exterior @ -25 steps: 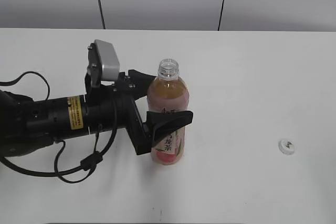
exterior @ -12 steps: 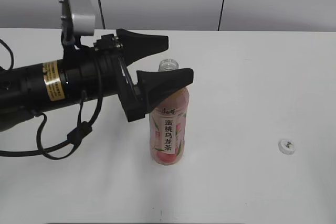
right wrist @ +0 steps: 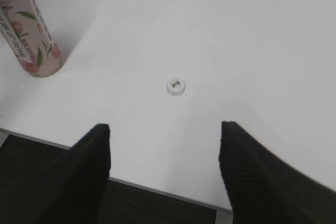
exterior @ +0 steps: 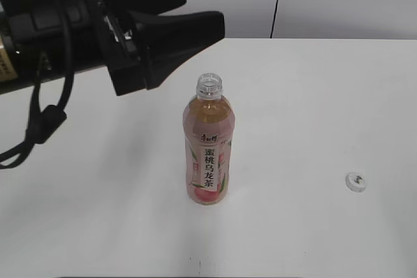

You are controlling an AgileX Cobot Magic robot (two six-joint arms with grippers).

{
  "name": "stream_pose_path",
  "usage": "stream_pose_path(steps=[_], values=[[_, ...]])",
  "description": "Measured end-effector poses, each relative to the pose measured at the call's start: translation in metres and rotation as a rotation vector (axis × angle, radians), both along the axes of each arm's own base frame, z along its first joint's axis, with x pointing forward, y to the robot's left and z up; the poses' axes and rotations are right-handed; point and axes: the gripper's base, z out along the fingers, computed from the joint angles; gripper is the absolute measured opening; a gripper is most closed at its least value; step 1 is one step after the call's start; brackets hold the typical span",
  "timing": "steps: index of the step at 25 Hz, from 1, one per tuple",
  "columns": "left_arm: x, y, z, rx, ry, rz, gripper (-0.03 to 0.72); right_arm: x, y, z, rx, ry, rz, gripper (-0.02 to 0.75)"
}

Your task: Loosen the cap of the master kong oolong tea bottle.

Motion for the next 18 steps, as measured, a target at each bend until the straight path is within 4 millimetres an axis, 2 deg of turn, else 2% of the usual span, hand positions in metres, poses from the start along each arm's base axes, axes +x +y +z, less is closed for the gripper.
stream_pose_path(steps=[4,18], values=[[-0.015,0.006,0.021,-0.011,-0.009,-0.02,0.589,0.0,0.0,0.0,0.0,0.0,0.0,0.493],[-0.069,0.029,0.066,0.044,-0.037,-0.07,0.589,0.0,0.0,0.0,0.0,0.0,0.0,0.493]])
